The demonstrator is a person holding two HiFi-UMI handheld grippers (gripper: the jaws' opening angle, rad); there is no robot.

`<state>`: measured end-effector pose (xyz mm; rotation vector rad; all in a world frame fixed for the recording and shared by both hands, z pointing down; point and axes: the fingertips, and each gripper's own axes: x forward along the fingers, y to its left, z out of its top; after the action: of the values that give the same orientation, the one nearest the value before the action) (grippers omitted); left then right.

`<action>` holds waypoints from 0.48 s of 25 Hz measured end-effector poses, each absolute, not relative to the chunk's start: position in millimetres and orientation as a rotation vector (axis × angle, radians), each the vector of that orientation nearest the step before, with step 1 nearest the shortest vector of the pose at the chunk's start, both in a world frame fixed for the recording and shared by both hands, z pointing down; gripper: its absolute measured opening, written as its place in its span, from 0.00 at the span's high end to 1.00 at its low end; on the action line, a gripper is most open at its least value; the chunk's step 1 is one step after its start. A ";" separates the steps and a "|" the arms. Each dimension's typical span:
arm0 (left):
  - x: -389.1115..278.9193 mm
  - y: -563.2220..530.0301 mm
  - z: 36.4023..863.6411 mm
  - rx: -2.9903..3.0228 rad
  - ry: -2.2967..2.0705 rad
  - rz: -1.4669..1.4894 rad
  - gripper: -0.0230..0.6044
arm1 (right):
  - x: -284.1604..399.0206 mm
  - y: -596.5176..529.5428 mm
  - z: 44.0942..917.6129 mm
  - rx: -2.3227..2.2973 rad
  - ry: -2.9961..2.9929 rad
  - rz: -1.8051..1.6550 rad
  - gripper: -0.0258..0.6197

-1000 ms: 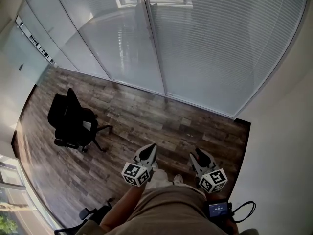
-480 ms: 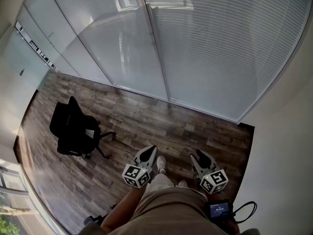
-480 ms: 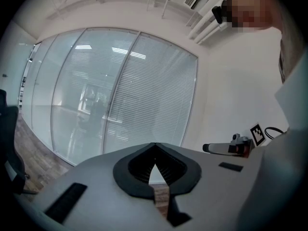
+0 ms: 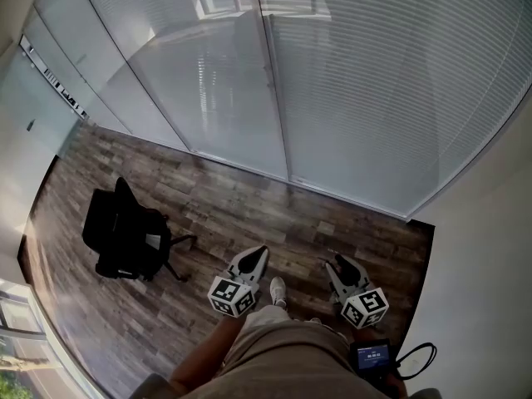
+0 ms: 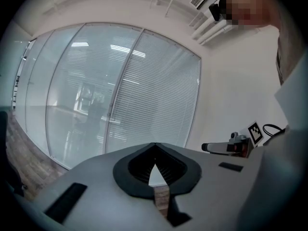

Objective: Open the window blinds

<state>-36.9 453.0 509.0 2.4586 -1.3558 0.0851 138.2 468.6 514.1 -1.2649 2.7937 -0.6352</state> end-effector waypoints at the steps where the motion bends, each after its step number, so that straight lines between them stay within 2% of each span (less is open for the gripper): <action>1: -44.4 444.8 508.5 2.462 -1.351 0.086 0.94 | 130.9 460.6 514.0 -1.270 2.795 -0.637 0.77; 12: -121.7 363.7 520.3 2.465 -1.300 0.072 0.94 | 55.4 381.0 519.8 -1.323 2.794 -0.655 0.77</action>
<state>-121.7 363.7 520.3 2.4652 -1.2998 0.0718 55.4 381.0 519.8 -1.3232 2.7936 -0.6550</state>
